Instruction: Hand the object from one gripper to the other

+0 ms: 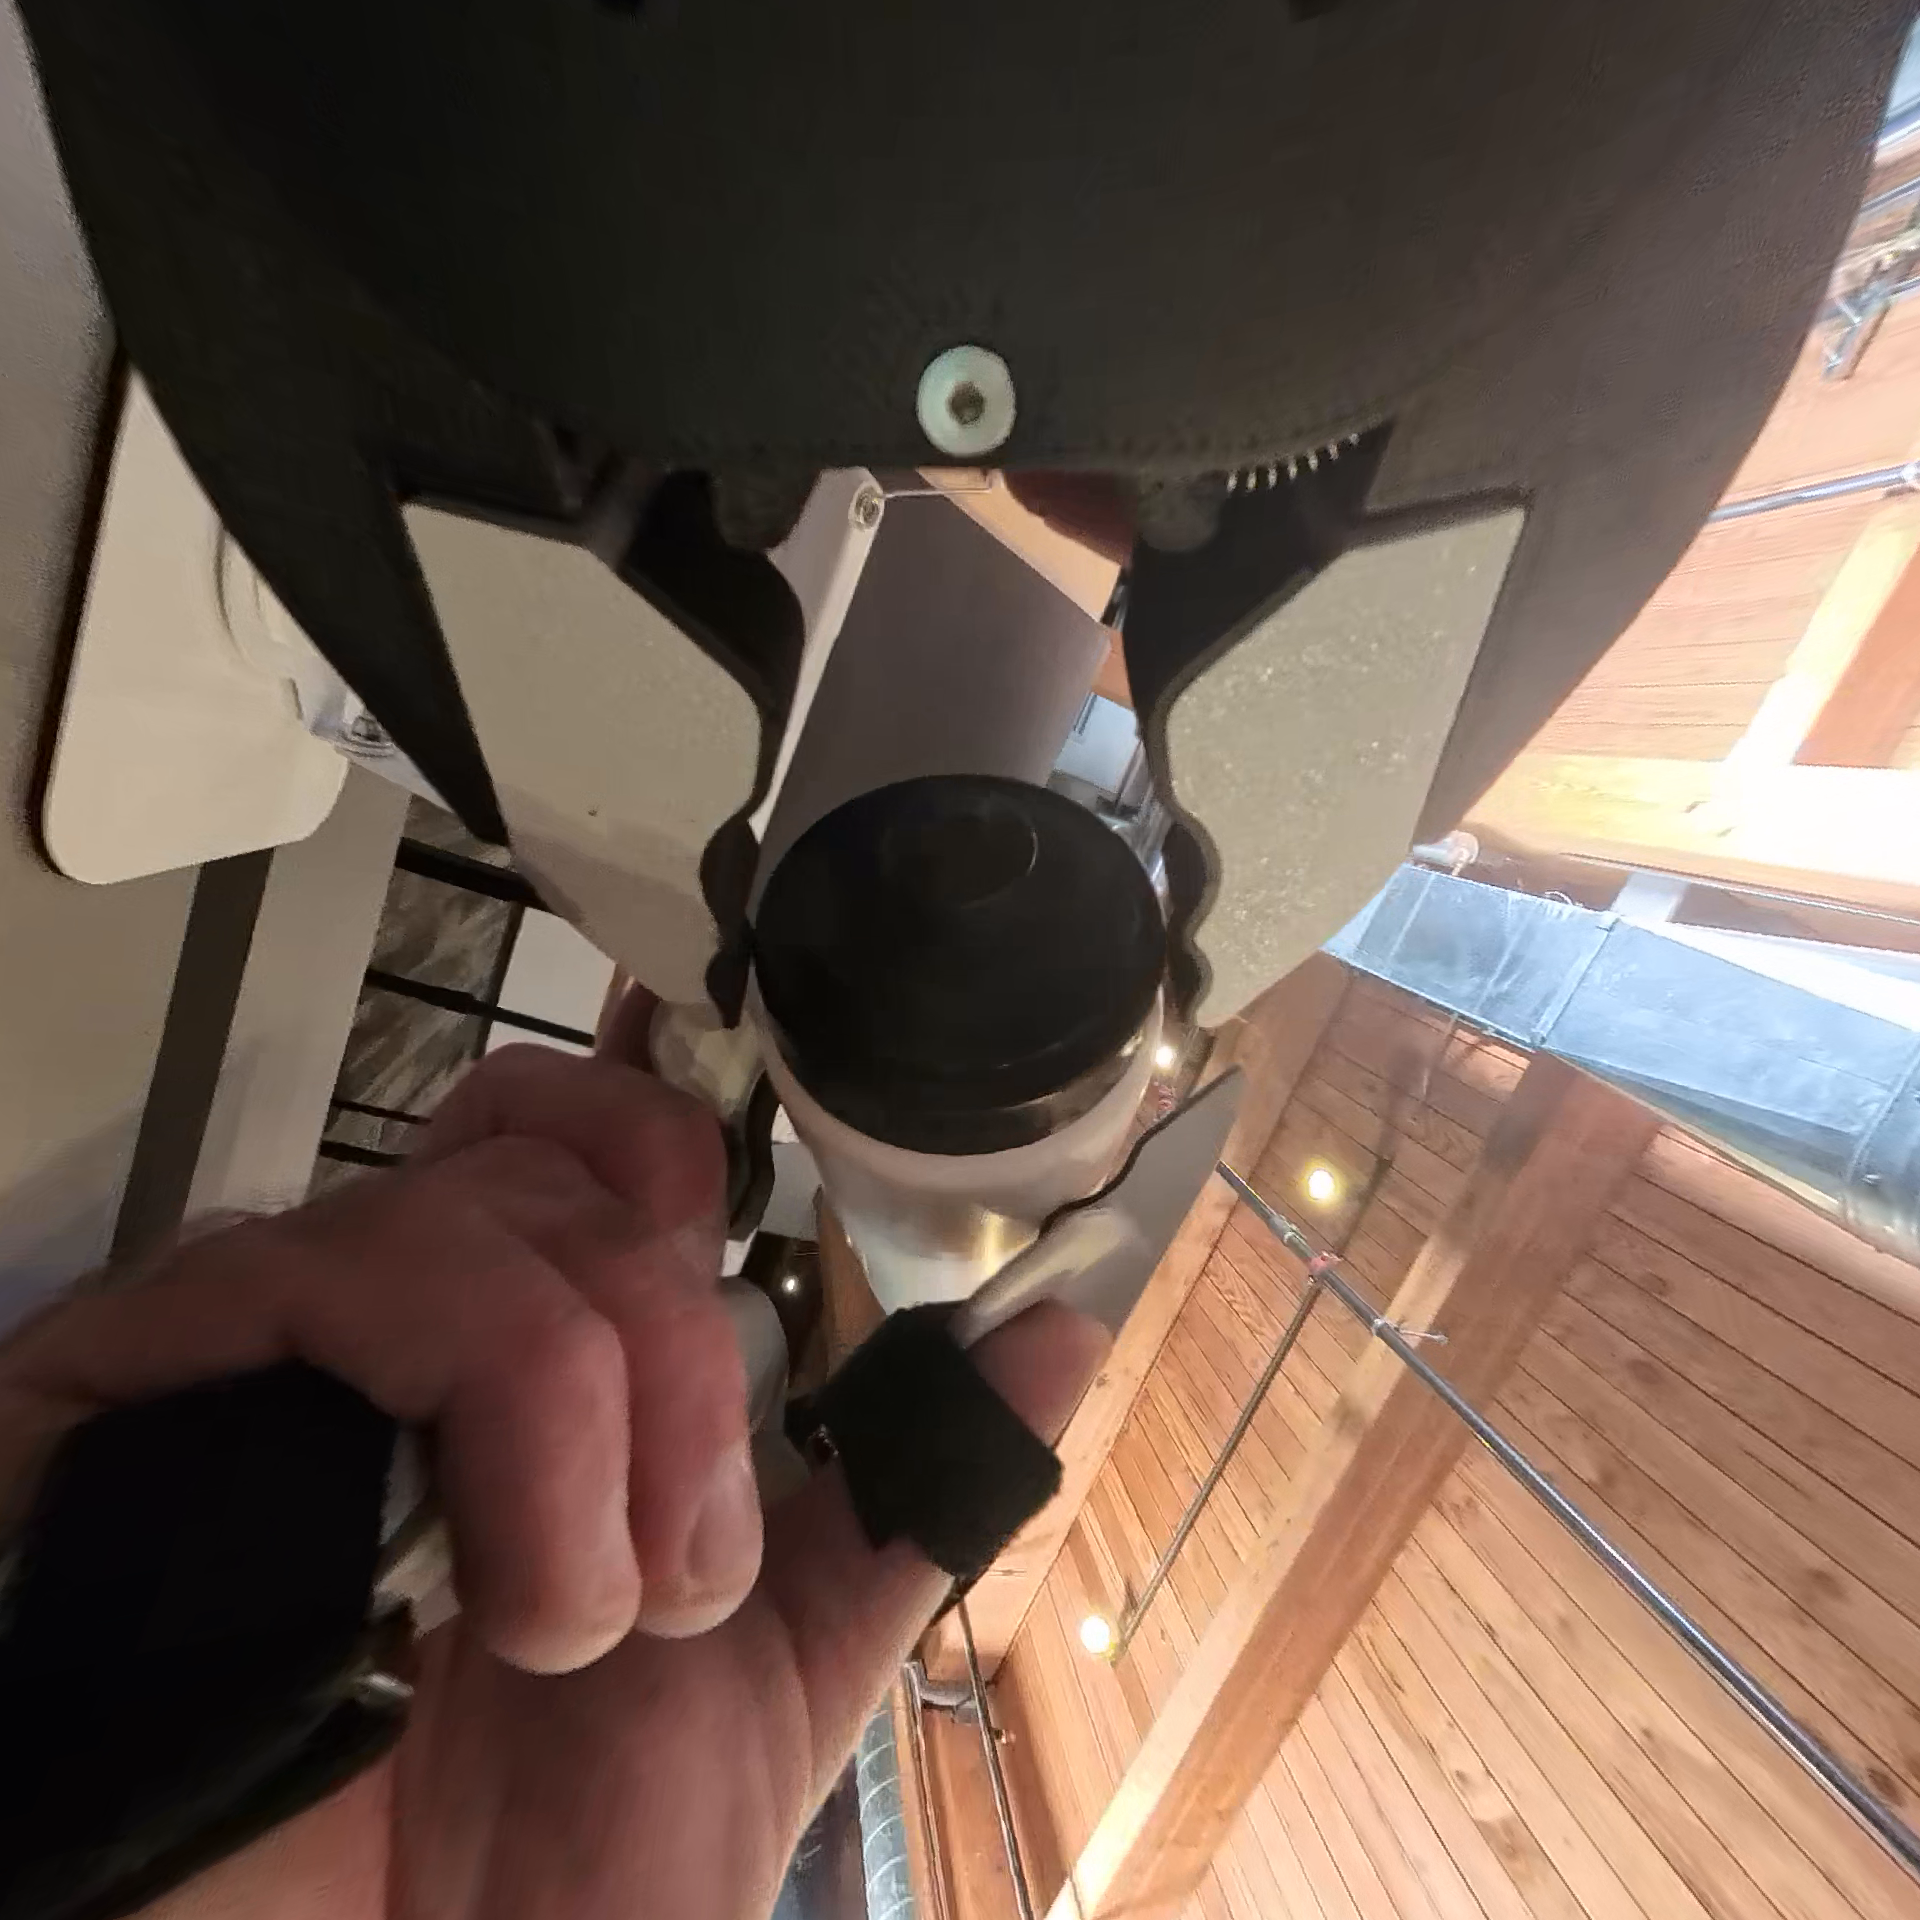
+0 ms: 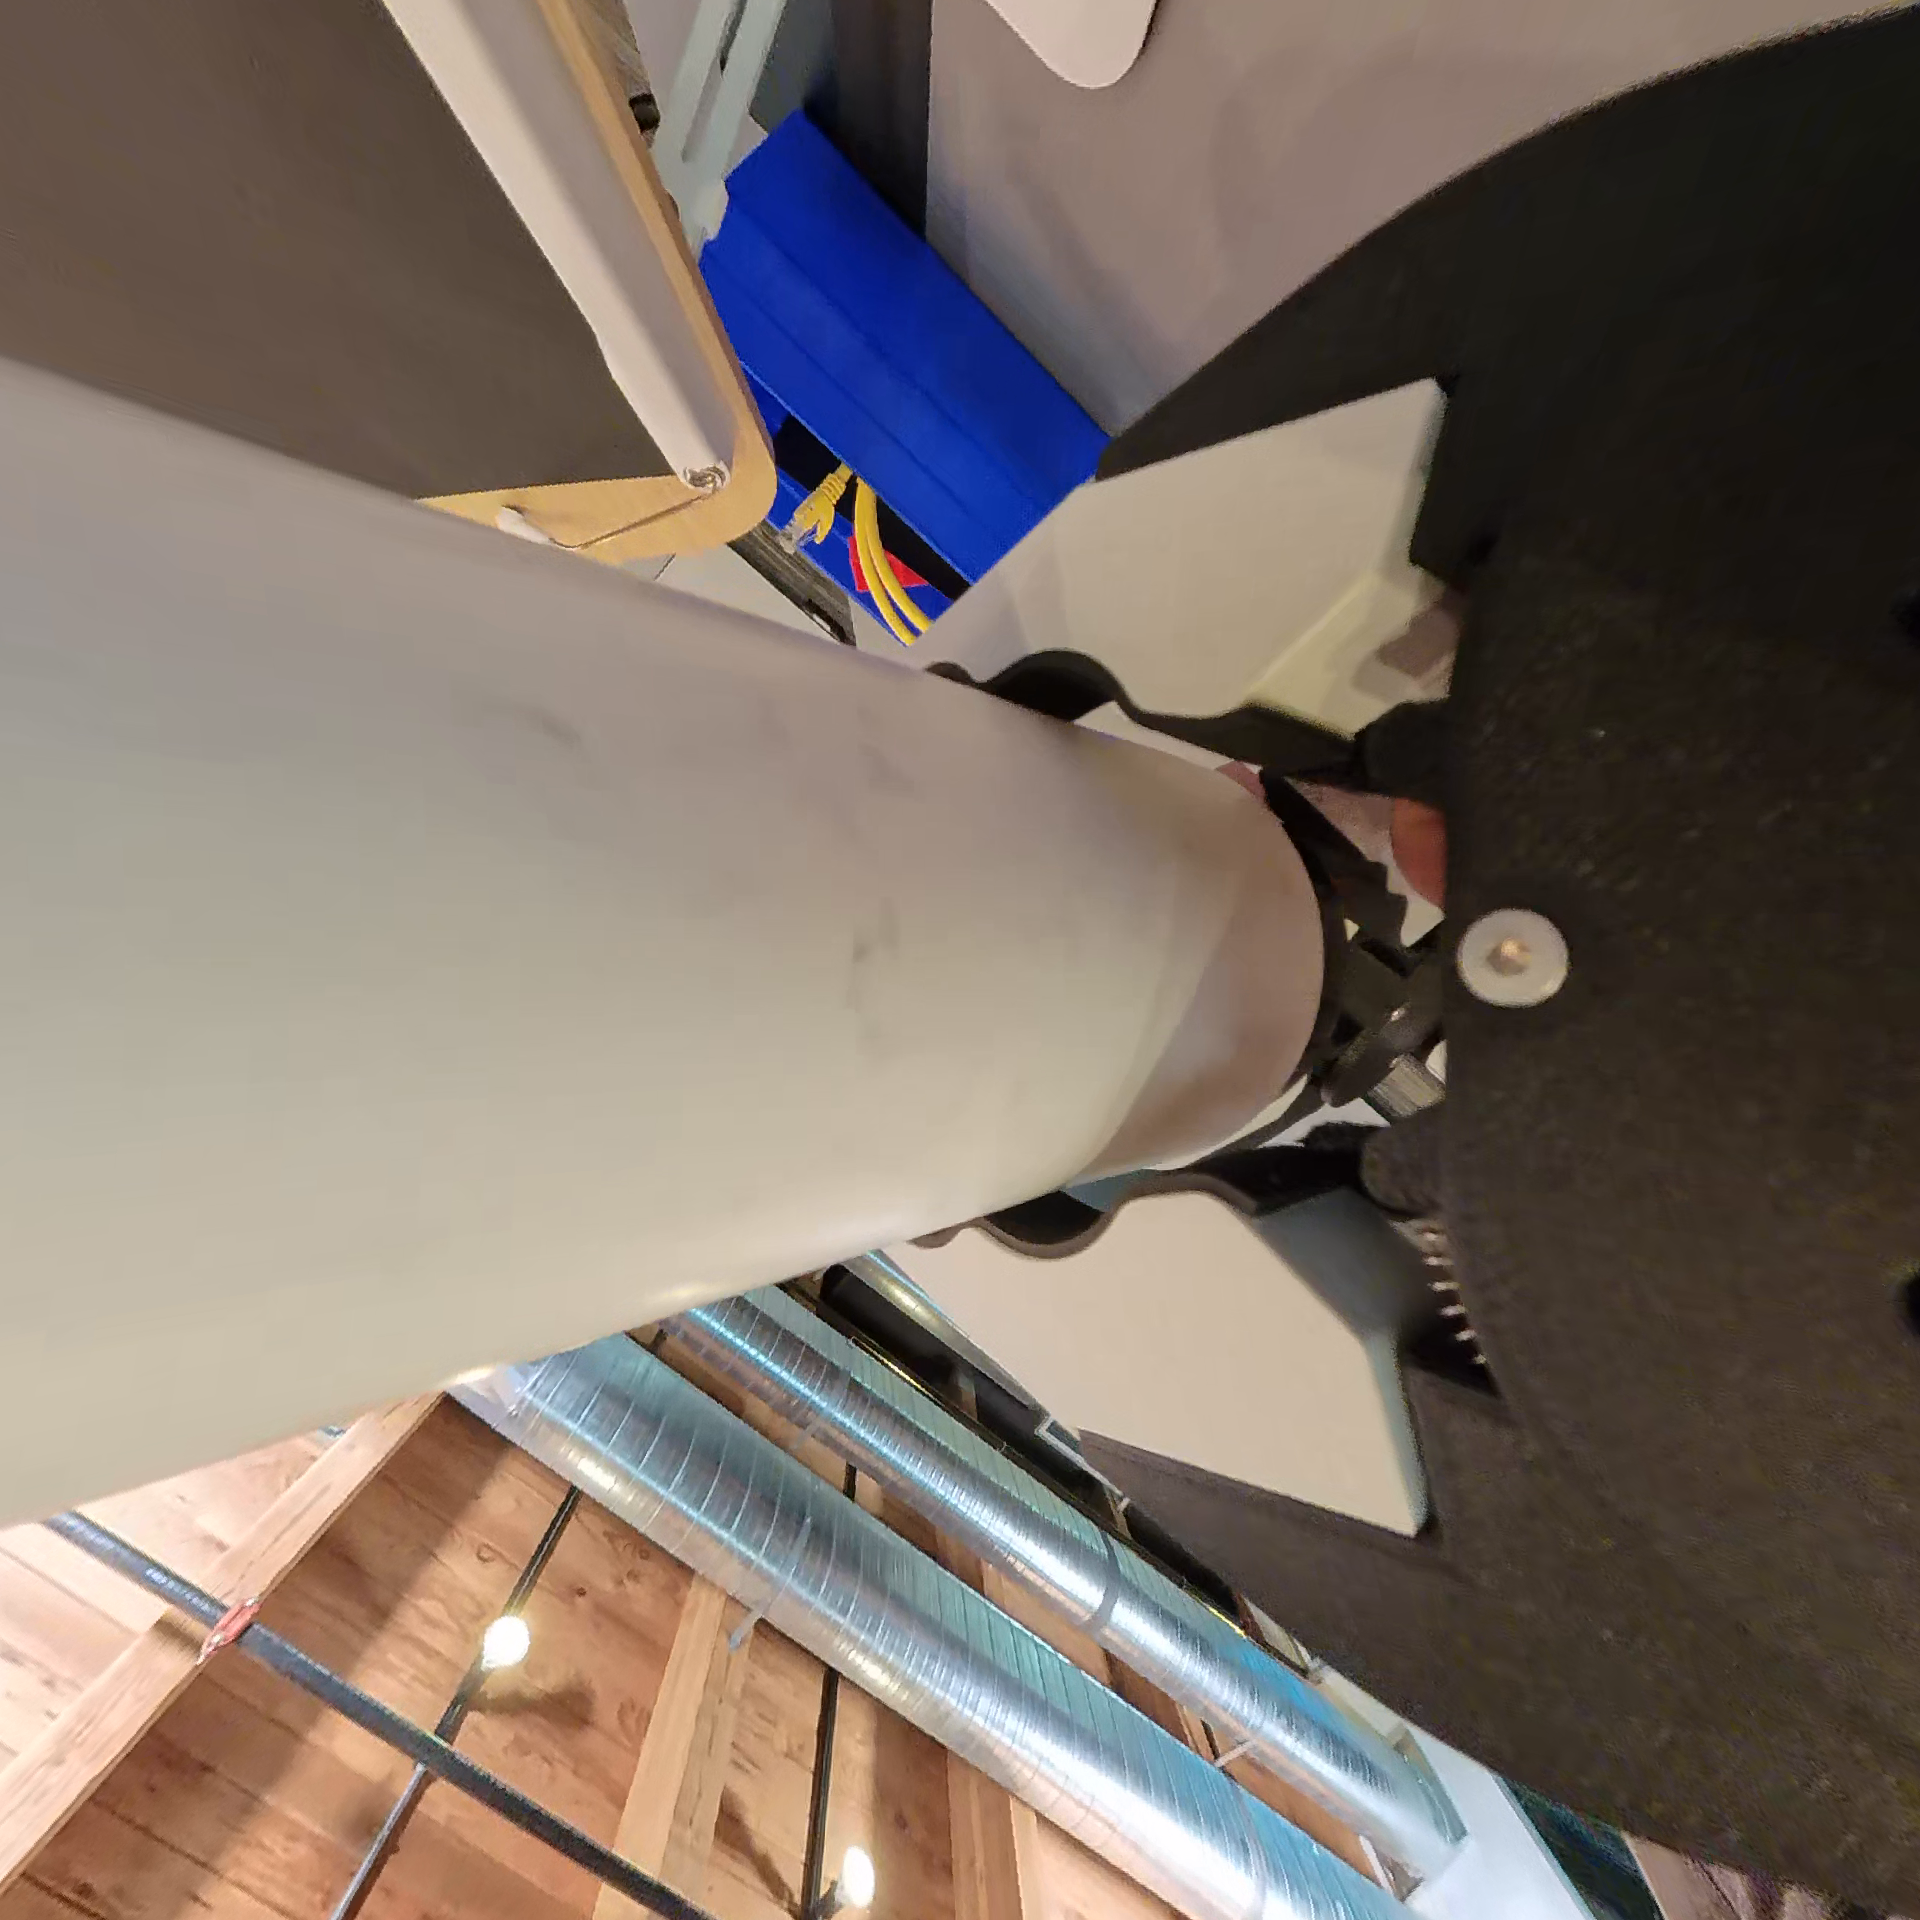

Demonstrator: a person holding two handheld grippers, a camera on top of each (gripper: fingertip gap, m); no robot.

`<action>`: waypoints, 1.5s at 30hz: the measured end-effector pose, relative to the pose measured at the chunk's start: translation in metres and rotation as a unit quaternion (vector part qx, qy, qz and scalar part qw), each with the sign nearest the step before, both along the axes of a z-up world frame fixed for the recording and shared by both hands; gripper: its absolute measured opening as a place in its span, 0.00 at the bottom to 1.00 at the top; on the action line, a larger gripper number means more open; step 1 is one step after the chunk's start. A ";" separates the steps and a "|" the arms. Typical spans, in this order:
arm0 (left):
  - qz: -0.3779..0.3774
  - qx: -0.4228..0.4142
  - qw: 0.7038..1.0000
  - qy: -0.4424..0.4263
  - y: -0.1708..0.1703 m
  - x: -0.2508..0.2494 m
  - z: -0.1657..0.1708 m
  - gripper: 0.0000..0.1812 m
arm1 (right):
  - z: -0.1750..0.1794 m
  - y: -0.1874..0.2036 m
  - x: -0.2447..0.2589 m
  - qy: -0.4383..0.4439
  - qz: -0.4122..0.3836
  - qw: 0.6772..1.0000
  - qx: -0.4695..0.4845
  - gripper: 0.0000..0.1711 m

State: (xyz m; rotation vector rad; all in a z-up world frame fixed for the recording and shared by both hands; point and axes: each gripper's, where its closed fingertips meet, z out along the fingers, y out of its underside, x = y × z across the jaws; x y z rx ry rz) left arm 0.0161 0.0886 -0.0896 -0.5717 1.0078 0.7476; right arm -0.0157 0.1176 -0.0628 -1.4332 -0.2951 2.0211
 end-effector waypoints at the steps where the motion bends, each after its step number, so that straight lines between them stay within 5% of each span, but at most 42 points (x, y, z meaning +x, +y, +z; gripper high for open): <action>1: 0.001 -0.003 1.000 0.001 0.001 0.000 0.000 0.42 | -0.001 0.000 0.000 0.001 -0.001 1.000 -0.002 0.54; 45: 0.007 -0.004 1.000 0.022 -0.023 0.004 0.031 0.41 | 0.012 -0.014 0.011 -0.023 0.013 0.991 0.130 0.57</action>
